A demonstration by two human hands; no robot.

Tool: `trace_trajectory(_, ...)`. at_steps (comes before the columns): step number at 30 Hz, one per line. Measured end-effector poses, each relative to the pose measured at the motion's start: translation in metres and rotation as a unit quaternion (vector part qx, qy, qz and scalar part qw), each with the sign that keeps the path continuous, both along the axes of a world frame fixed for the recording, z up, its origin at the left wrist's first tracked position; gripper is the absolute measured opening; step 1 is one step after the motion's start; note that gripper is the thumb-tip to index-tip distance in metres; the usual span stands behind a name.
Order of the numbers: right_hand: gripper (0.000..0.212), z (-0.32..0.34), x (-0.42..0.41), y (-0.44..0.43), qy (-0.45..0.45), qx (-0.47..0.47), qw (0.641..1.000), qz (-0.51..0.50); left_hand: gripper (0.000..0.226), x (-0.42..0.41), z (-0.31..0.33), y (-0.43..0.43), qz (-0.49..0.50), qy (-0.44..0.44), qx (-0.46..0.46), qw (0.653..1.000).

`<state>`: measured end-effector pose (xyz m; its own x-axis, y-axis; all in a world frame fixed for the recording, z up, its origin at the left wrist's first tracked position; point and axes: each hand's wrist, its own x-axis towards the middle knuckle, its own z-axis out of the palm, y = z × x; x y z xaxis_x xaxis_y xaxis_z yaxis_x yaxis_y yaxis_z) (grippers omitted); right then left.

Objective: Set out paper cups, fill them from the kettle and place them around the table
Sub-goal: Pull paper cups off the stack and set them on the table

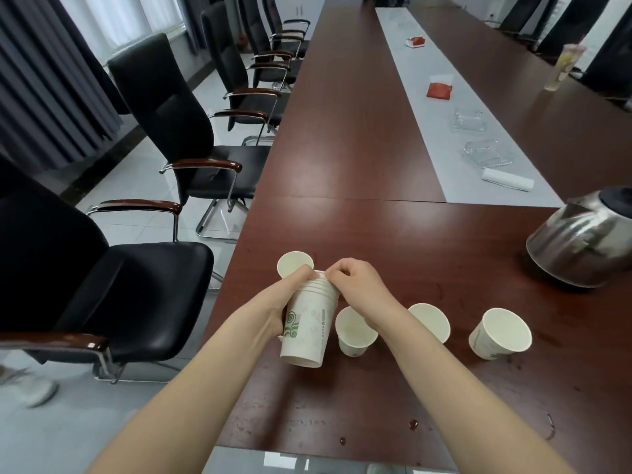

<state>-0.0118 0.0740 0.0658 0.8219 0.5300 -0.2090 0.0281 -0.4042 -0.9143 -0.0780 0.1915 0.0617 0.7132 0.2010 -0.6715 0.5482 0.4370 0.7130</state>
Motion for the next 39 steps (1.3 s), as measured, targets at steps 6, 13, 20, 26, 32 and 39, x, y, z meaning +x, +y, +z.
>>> trace_trajectory(6, 0.018, -0.002, 0.002, 0.001, -0.018, -0.007, 1.000, -0.014, 0.015, 0.002, 0.002, -0.003, 0.004, 0.016, -0.013, 1.000)
trace_trajectory(13, 0.020, -0.010, 0.011, -0.004, -0.019, 0.018, 0.998, -0.051, 0.016, -0.006, -0.006, -0.004, -0.035, 0.016, 0.015, 0.999)
trace_trajectory(20, 0.012, -0.013, 0.028, -0.018, 0.221, 0.084, 0.972, -0.003, 0.027, -0.011, -0.009, -0.012, -0.097, -0.029, 0.017, 0.995)
trace_trajectory(26, 0.013, -0.011, 0.042, -0.024, 0.286, 0.137, 0.948, 0.003, 0.023, -0.012, -0.009, -0.011, -0.101, -0.028, 0.016, 0.994)
trace_trajectory(32, 0.039, -0.021, 0.073, -0.021, 0.294, 0.169, 0.939, -0.059, 0.022, -0.015, -0.015, -0.009, -0.065, -0.001, 0.007, 0.998)
trace_trajectory(39, 0.073, -0.047, 0.098, -0.012, 0.180, 0.087, 0.979, -0.036, 0.027, -0.020, -0.016, 0.003, -0.014, 0.013, -0.022, 1.000)
